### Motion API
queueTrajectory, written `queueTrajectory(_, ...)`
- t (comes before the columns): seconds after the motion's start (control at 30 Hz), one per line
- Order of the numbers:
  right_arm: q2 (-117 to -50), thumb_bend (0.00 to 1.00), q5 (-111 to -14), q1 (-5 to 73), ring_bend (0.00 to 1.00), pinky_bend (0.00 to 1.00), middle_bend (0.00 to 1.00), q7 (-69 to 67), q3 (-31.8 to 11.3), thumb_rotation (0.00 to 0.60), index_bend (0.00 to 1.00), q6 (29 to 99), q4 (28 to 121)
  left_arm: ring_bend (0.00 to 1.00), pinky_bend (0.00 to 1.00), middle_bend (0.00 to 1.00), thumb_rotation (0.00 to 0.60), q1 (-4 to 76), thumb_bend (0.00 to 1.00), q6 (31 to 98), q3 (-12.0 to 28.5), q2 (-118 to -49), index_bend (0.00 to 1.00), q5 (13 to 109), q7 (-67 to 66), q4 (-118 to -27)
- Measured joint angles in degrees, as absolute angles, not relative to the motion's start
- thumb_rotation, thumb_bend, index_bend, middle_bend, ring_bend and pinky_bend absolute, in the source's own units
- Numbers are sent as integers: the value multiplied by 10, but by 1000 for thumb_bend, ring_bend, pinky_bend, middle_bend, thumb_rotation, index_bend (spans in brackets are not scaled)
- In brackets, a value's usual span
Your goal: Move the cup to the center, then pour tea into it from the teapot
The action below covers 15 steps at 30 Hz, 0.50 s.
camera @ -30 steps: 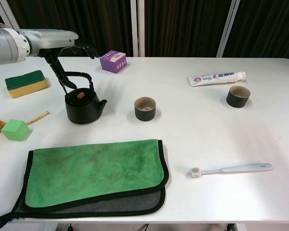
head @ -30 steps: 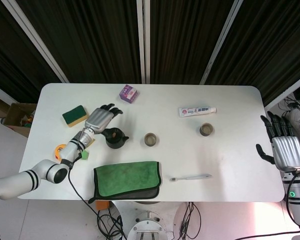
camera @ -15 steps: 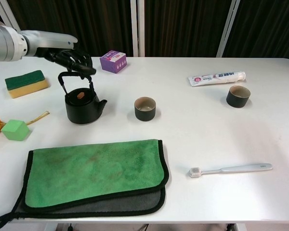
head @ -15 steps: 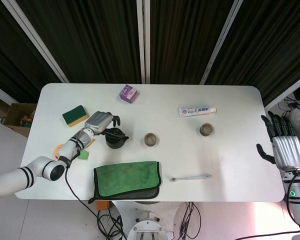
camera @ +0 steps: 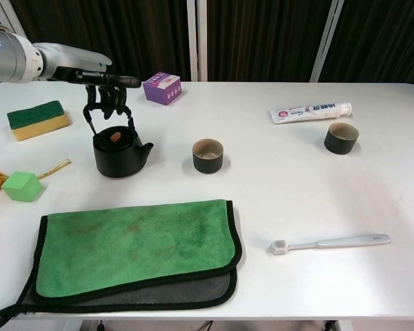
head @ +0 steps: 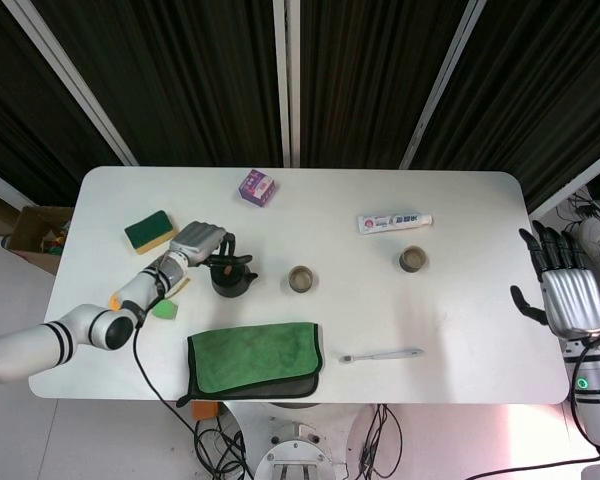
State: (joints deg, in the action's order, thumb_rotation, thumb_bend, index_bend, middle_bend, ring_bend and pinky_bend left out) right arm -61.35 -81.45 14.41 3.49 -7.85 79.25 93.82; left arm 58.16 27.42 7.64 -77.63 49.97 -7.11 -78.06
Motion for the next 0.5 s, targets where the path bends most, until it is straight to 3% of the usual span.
queueTrajectory(0.5, -619, 322, -812, 144, 0, 0, 0, 23, -80, 600, 0, 785, 923, 413, 427, 526, 28, 641, 47, 321, 23, -766, 476, 357, -140, -833)
